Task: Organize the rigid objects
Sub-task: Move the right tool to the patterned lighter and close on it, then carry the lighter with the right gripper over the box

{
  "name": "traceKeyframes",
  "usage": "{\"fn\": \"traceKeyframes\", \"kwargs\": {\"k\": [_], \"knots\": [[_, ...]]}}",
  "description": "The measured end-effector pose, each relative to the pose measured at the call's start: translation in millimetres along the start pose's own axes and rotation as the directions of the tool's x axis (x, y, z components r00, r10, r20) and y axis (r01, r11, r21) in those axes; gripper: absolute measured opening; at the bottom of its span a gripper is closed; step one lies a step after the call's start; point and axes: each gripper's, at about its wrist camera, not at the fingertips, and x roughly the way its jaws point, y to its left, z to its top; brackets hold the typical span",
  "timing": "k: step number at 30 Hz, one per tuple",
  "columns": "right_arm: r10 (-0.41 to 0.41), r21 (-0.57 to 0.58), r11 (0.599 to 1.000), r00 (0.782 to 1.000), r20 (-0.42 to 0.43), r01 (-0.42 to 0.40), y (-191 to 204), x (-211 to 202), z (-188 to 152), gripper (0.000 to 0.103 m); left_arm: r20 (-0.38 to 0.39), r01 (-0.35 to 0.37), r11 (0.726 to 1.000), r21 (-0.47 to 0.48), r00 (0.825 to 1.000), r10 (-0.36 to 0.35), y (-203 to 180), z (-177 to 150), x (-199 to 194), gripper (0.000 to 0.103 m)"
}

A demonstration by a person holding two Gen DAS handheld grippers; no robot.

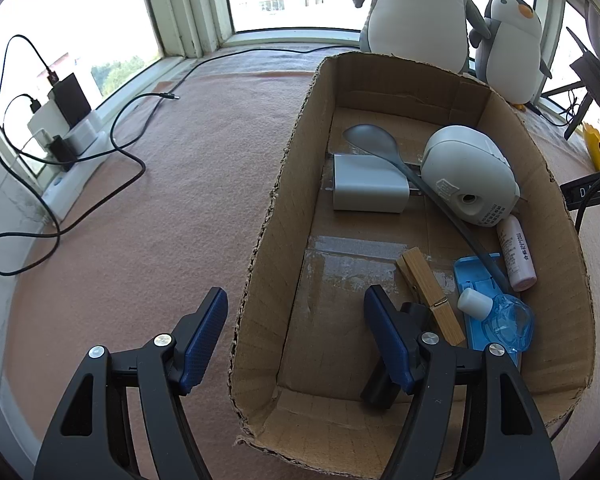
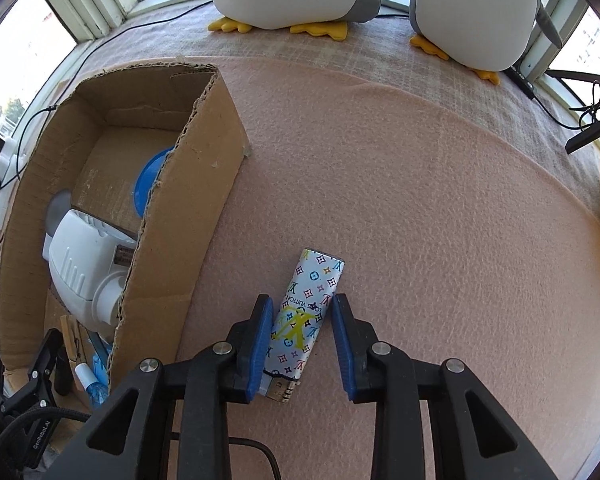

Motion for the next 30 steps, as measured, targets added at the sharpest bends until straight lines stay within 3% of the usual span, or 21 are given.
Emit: {"fn": "traceKeyframes", "kwargs": {"k": [9,13,22,30], "knots": [[-0.021,-0.045,0.999,1.0,0.011,0.021,-20,-5,-19,0.021,0.0,0.0,1.0,-0.001,1.0,0.0,0,0,0,0.072],[0.012,-0.016,1.0,1.0,0.029,-0.011,-28,-10,-31,0.021,0.0,0.001,1.0,-0.002,1.0,-0.001,-1,0,1,0.072],[0.072,0.066,0.995,0.989,0.129,-0.081,-40,-37,-58,0.021,0.0,0.001,1.0,-0.002,1.0,-0.001,0,0,1,0.072],[0.066,0.023,0.997,0.968,0.244,-0.074,-24,-73,-50,0.021,0.0,0.002,1.0,-0.005,1.0,-0.002,-1,0,1,0.072]]}}
